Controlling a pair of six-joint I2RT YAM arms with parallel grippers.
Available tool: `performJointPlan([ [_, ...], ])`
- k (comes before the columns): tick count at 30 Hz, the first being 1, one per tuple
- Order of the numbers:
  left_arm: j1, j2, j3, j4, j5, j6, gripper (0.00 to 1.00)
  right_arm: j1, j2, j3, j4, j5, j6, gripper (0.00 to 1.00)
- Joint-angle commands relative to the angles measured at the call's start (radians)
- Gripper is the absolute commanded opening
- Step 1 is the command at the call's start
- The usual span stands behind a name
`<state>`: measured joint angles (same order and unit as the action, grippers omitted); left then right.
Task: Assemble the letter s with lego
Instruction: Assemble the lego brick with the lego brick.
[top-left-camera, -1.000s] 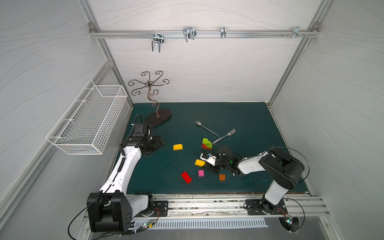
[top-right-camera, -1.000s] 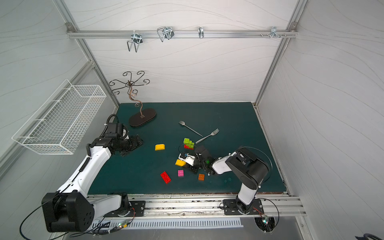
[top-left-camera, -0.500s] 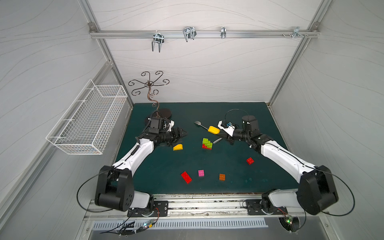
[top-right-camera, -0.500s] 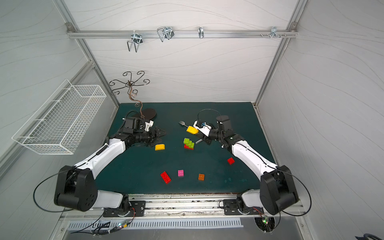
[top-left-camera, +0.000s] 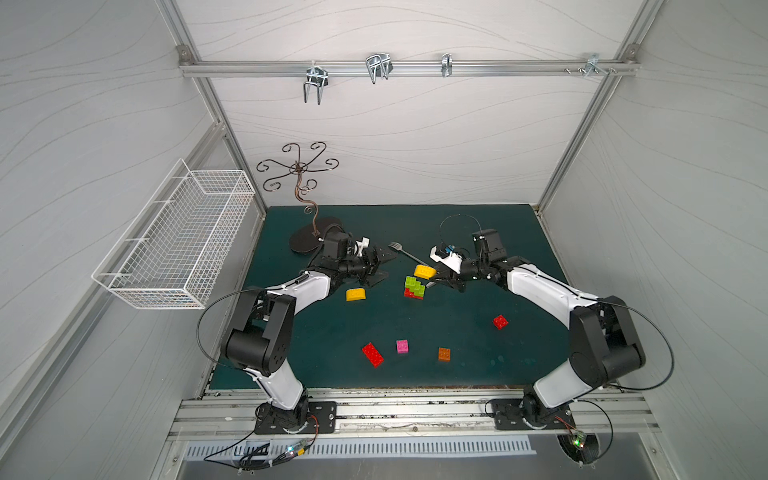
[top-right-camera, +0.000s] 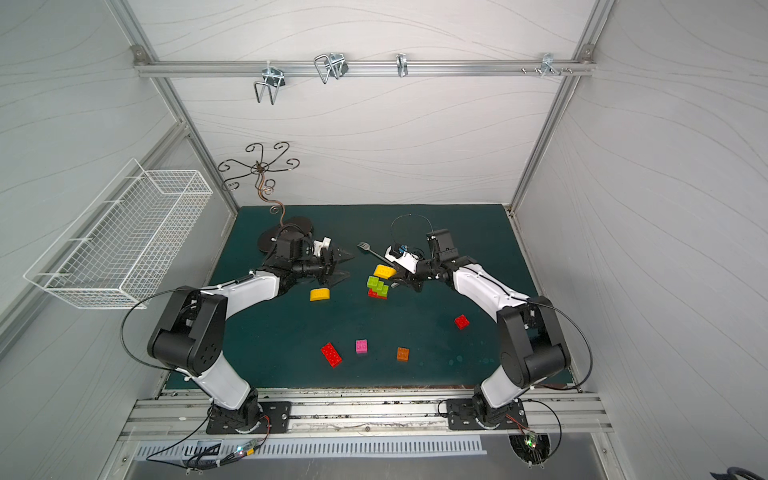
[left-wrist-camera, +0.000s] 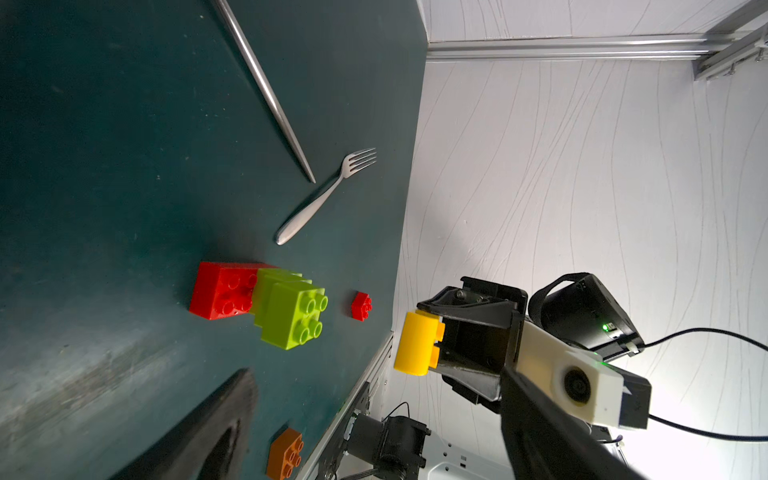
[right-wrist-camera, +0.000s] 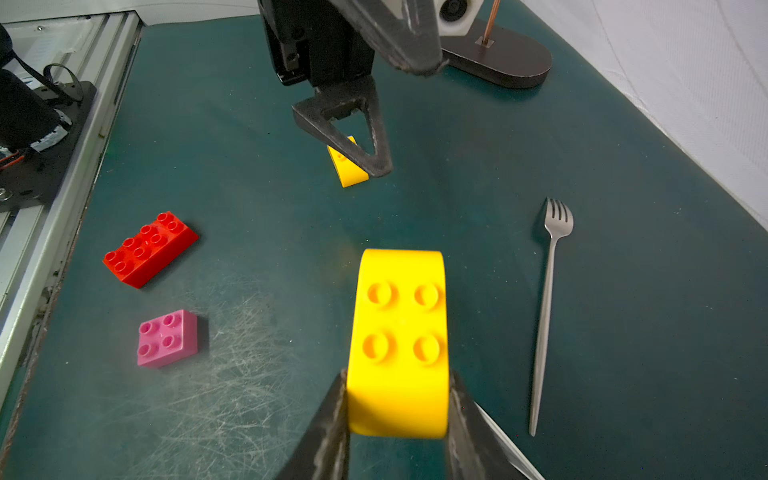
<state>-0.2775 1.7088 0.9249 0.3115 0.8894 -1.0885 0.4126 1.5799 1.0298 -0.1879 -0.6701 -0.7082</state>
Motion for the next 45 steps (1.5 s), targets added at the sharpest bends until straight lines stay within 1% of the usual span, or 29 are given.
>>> performJointPlan([
  [1,-0.015,0.031,-0.01,0.089,0.031,0.016,0.93,0.02,0.032,0.022,-0.025,-0.017,-0.01,0.2],
  [6,-0.033,0.061,-0.035,0.064,0.037,0.089,0.93,0.029,0.076,0.042,-0.025,-0.026,-0.017,0.2],
  [10,-0.045,0.082,-0.044,0.102,0.052,0.09,0.94,0.029,0.1,0.053,-0.017,-0.033,-0.027,0.2],
  [15,-0.056,0.119,-0.063,0.242,0.077,0.027,0.96,0.029,0.127,0.05,0.015,-0.051,-0.033,0.2],
  [21,-0.07,0.154,-0.067,0.327,0.093,-0.018,0.96,0.032,0.137,0.015,0.09,-0.06,-0.026,0.2],
  [23,-0.075,0.161,-0.061,0.331,0.095,-0.023,0.96,0.033,0.138,0.014,0.105,-0.057,-0.02,0.2],
  [27,-0.08,0.164,-0.058,0.339,0.099,-0.029,0.95,0.034,0.153,0.04,0.073,-0.054,-0.025,0.19],
  [33,-0.091,0.166,-0.051,0.342,0.107,-0.03,0.95,0.048,0.172,0.073,0.001,-0.003,-0.037,0.19],
  [45,-0.108,0.196,-0.038,0.359,0.116,-0.042,0.92,0.052,0.198,0.1,-0.039,0.024,-0.047,0.19],
])
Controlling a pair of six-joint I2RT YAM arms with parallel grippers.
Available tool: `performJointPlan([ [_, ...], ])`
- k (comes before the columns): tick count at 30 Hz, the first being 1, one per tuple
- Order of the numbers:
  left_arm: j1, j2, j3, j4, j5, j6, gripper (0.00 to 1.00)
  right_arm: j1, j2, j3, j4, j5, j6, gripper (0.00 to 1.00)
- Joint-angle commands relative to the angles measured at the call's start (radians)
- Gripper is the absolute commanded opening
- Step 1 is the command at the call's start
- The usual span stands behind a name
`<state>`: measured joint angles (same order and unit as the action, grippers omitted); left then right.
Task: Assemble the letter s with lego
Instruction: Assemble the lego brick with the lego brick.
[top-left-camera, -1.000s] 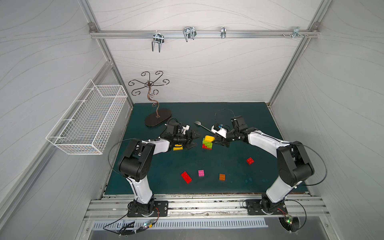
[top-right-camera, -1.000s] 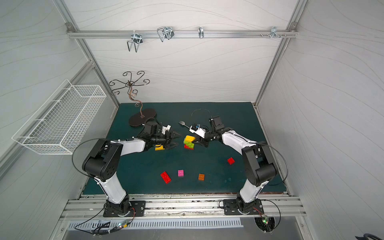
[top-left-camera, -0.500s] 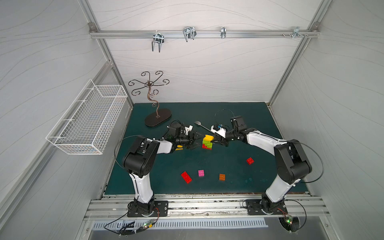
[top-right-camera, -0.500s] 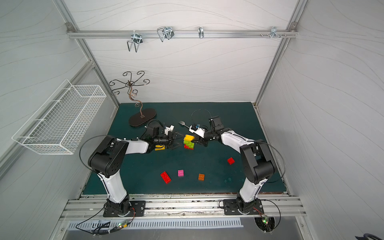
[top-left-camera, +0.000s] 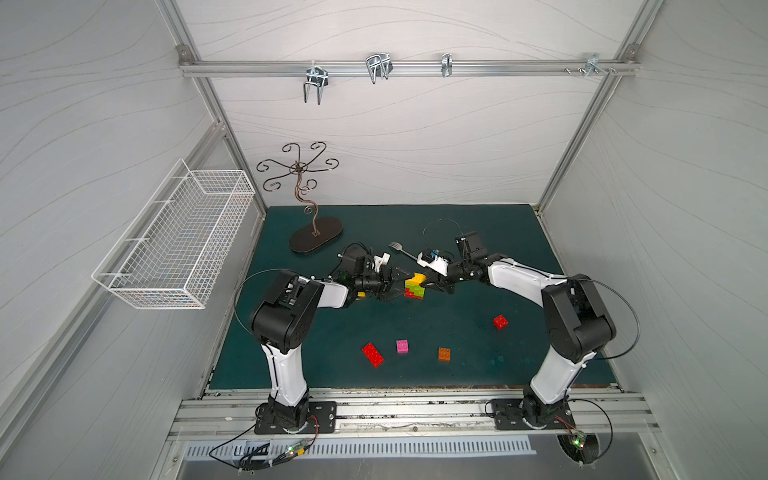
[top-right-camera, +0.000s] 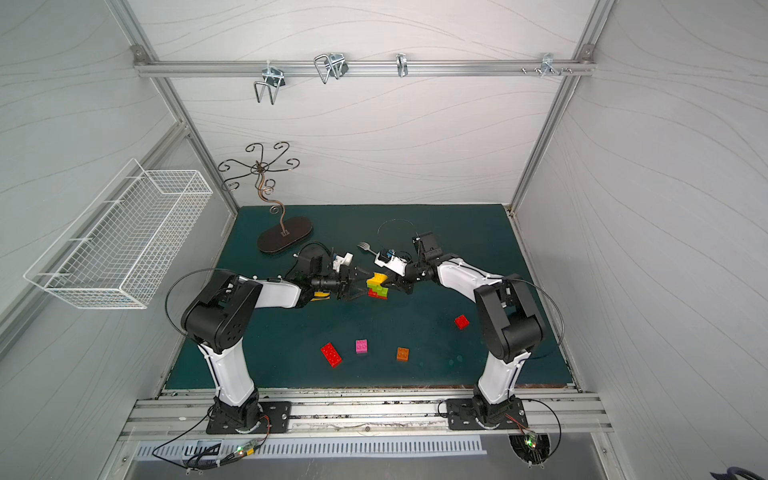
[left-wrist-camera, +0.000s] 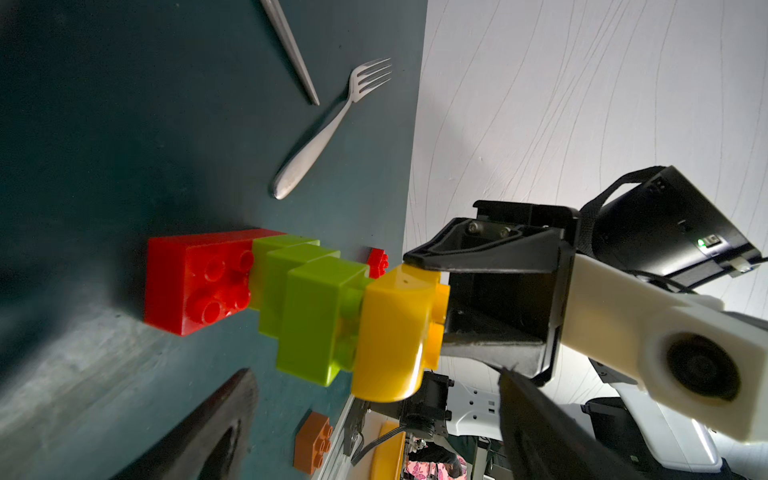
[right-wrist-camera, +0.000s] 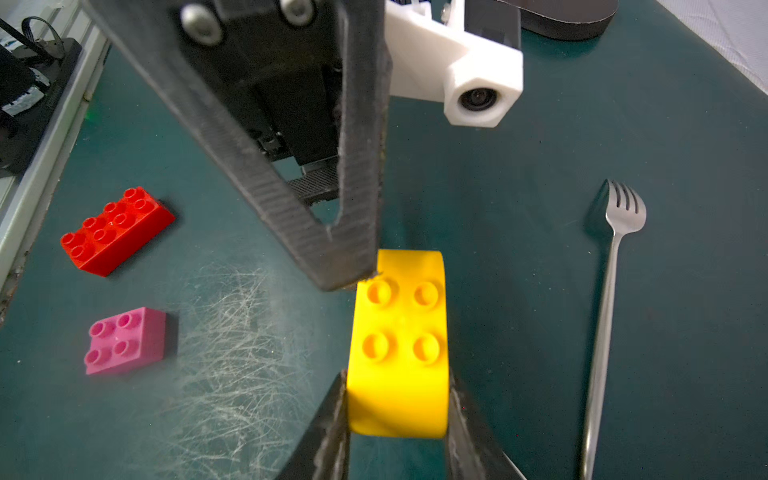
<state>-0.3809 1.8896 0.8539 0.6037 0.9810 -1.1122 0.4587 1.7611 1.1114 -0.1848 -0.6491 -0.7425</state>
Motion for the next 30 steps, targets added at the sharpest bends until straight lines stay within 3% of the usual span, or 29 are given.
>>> performJointPlan([
  [1,-0.004,0.016,0.034,0.066,0.025,-0.018,0.92,0.006,0.016,0.021,-0.042,0.002,-0.012,0.19],
  [30,-0.01,0.043,0.048,0.082,0.037,-0.028,0.75,0.019,0.035,0.056,-0.128,0.032,-0.05,0.19],
])
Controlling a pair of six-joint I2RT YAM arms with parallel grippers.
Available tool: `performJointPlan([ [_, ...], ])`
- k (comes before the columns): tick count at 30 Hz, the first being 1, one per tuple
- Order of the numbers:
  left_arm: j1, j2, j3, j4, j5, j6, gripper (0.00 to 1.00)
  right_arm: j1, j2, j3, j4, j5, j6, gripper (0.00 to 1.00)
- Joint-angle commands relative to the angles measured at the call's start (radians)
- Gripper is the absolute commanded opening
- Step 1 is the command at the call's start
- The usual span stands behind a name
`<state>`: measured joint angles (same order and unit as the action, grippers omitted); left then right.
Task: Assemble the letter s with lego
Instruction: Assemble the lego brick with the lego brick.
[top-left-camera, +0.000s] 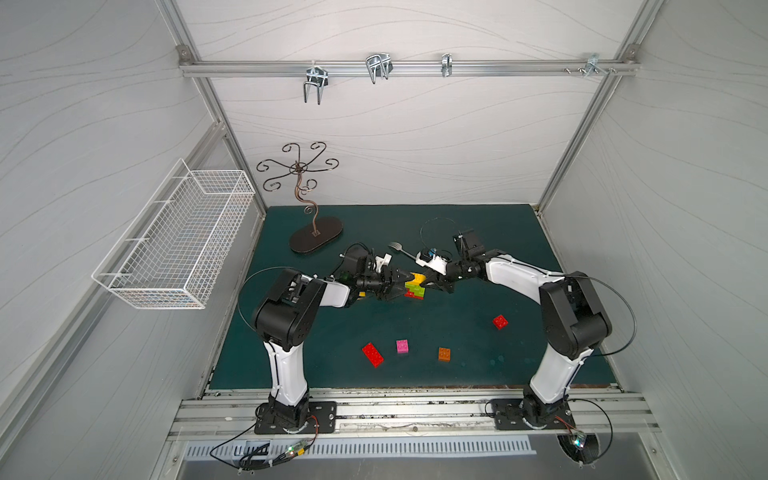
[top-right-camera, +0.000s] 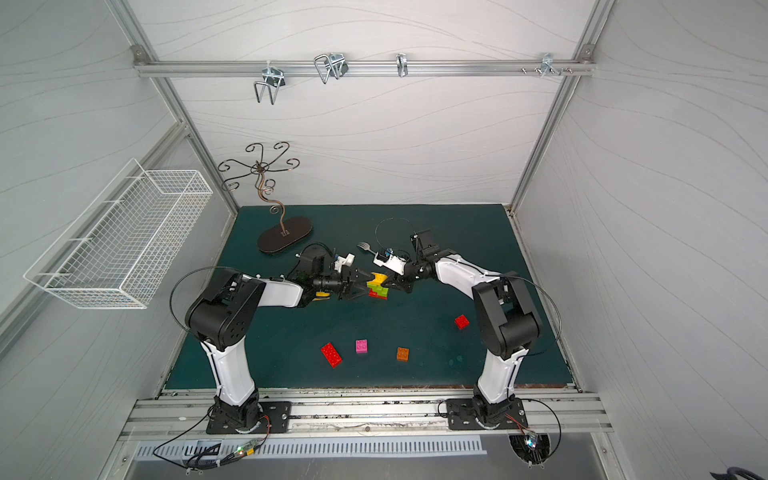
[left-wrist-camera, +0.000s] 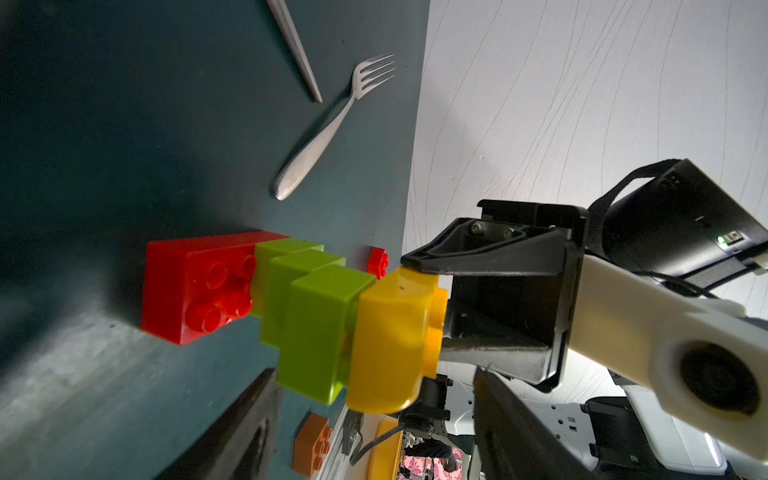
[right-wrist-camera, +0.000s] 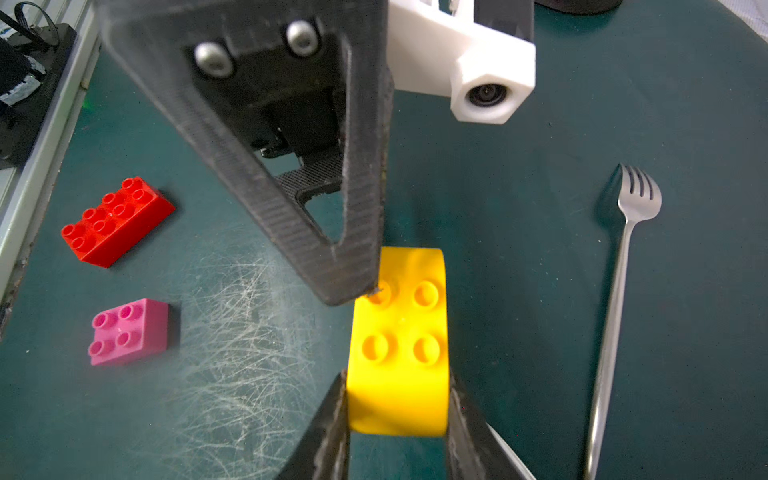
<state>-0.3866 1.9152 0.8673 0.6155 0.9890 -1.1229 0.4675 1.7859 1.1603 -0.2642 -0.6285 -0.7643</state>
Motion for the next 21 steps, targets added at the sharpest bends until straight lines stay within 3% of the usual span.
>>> performJointPlan([
  [1,-0.005,0.02,0.035,0.069,0.028,-0.017,0.75,0.011,0.012,0.006,-0.051,0.013,-0.032,0.19],
  [21,-0.007,0.028,0.039,0.085,0.032,-0.026,0.67,0.013,0.002,-0.007,-0.04,0.012,-0.057,0.19],
])
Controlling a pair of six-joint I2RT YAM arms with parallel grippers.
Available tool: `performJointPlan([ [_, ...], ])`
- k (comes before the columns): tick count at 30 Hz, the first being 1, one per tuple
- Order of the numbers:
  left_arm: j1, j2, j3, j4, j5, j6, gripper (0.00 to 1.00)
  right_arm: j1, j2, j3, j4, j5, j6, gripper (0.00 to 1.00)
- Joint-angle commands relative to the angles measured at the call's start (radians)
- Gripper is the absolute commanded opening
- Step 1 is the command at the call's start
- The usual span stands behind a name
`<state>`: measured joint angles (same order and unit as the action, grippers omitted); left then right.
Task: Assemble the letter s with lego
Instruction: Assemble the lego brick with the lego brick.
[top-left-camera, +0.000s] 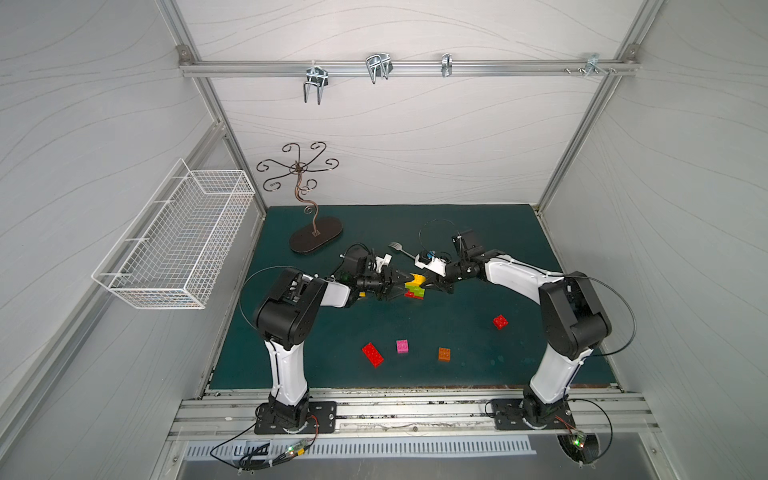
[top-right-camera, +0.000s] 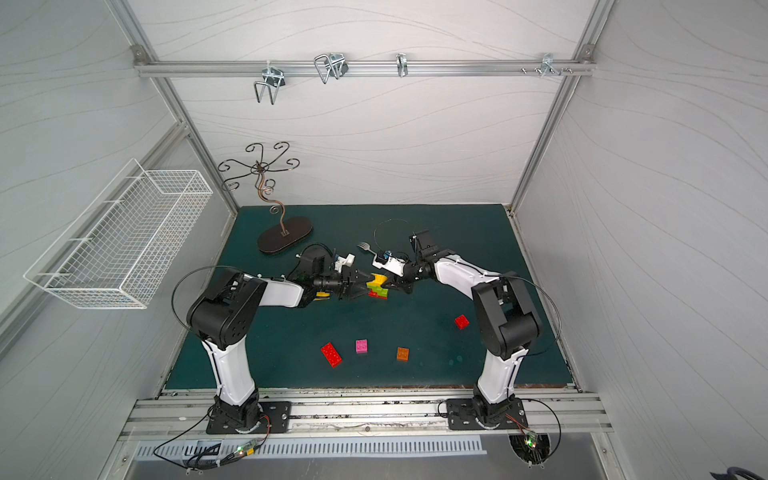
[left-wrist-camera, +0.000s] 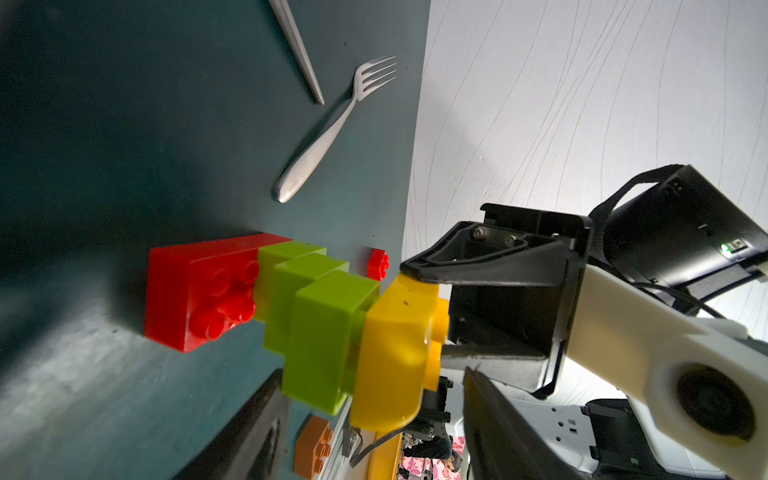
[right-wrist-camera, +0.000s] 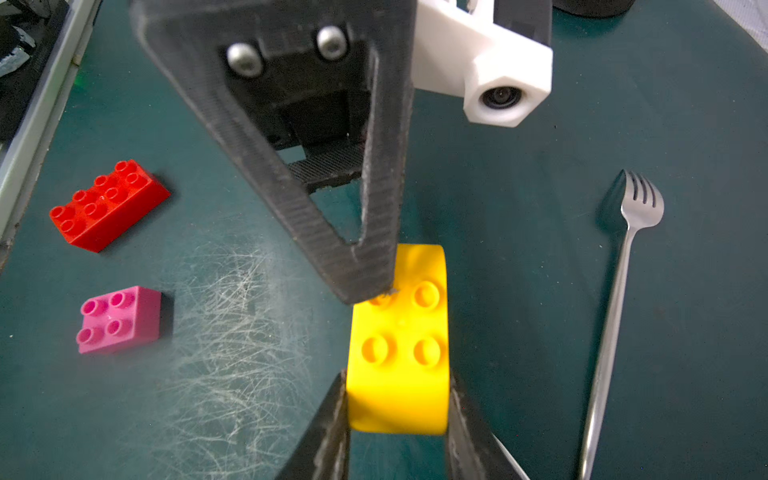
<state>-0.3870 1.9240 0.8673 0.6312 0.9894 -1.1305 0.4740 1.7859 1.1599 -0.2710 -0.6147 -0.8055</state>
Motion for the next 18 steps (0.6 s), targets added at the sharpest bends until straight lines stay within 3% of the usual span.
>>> performJointPlan([
  [1,-0.007,0.02,0.039,0.068,0.032,-0.018,0.67,0.008,0.004,-0.004,-0.036,0.0,-0.015,0.19],
  [13,-0.012,0.043,0.048,0.076,0.035,-0.025,0.63,0.007,0.014,0.004,-0.068,0.015,-0.029,0.19],
  [18,-0.012,0.046,0.053,0.075,0.034,-0.028,0.66,0.008,0.017,0.008,-0.084,0.019,-0.041,0.18],
])
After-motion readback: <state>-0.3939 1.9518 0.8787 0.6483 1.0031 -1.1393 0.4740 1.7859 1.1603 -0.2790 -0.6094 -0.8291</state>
